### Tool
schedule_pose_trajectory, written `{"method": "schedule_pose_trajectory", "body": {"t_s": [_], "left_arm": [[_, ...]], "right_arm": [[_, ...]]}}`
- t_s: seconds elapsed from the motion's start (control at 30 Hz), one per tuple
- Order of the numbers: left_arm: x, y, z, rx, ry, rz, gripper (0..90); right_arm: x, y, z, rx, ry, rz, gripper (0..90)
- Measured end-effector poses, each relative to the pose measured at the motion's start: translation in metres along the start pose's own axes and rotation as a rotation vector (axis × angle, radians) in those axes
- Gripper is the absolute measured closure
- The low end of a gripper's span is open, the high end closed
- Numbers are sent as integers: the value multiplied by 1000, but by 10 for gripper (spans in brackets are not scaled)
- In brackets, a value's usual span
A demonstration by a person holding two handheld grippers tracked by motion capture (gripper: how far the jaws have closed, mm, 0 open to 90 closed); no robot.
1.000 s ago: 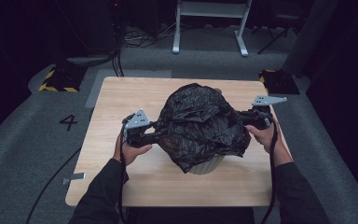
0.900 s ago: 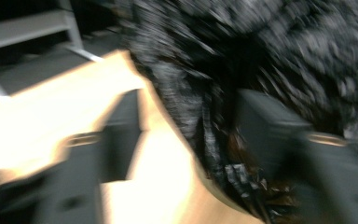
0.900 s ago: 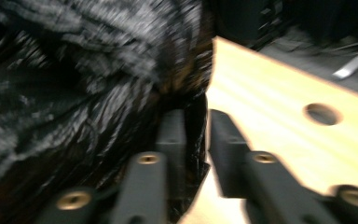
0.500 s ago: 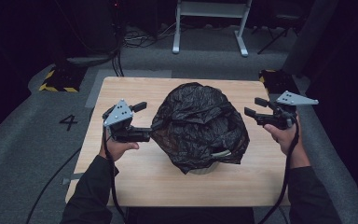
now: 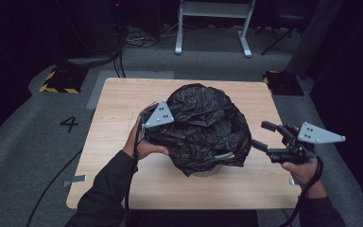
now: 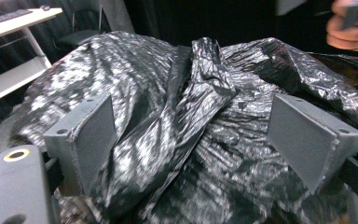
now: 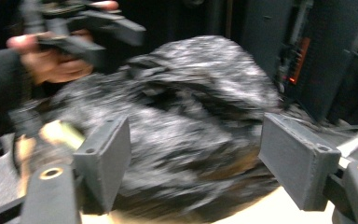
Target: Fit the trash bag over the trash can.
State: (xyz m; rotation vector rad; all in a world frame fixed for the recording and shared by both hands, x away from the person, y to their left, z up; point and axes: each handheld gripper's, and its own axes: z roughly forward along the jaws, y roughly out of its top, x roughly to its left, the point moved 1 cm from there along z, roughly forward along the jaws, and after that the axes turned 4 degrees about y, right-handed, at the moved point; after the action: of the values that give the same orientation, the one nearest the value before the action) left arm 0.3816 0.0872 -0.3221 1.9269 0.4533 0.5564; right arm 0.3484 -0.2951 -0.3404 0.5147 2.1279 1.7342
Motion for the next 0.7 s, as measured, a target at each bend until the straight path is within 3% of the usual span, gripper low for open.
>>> {"method": "schedule_pose_trajectory", "body": {"t_s": [0.03,0.1,0.17,0.23,0.33,0.37,0.43,0.47,0.5,0.57,0.6,0.63,0.7], "left_arm": [[-1,3,2,6,7,11,159],[0,3,3,8,9,4,175],[2,4,4,7,7,6,181],[7,3,7,34,16,9,263],[13,2,9,41,19,-8,334],[16,2,10,41,24,-15,347],[27,-2,14,35,25,-61,364],[27,-2,14,35,25,-61,389],[31,-3,15,28,16,-81,389],[40,-8,16,22,4,-103,507],[40,-8,16,22,4,-103,541],[44,-9,17,15,3,-117,541],[50,-12,17,4,3,-131,628]], "right_arm": [[14,-3,-3,4,25,-30,219],[28,-6,-5,-4,56,-43,192],[35,-8,-5,-3,63,-56,188],[51,-14,0,39,46,-112,171],[57,-20,3,54,39,-121,174],[57,-25,7,59,6,-130,216],[55,-30,11,67,14,-126,262],[55,-30,11,67,14,-126,262],[54,-32,13,66,-2,-136,315],[50,-38,16,49,17,-127,469],[50,-38,16,49,17,-127,469],[49,-40,17,54,13,-139,551],[47,-44,19,69,9,-151,648]]}}
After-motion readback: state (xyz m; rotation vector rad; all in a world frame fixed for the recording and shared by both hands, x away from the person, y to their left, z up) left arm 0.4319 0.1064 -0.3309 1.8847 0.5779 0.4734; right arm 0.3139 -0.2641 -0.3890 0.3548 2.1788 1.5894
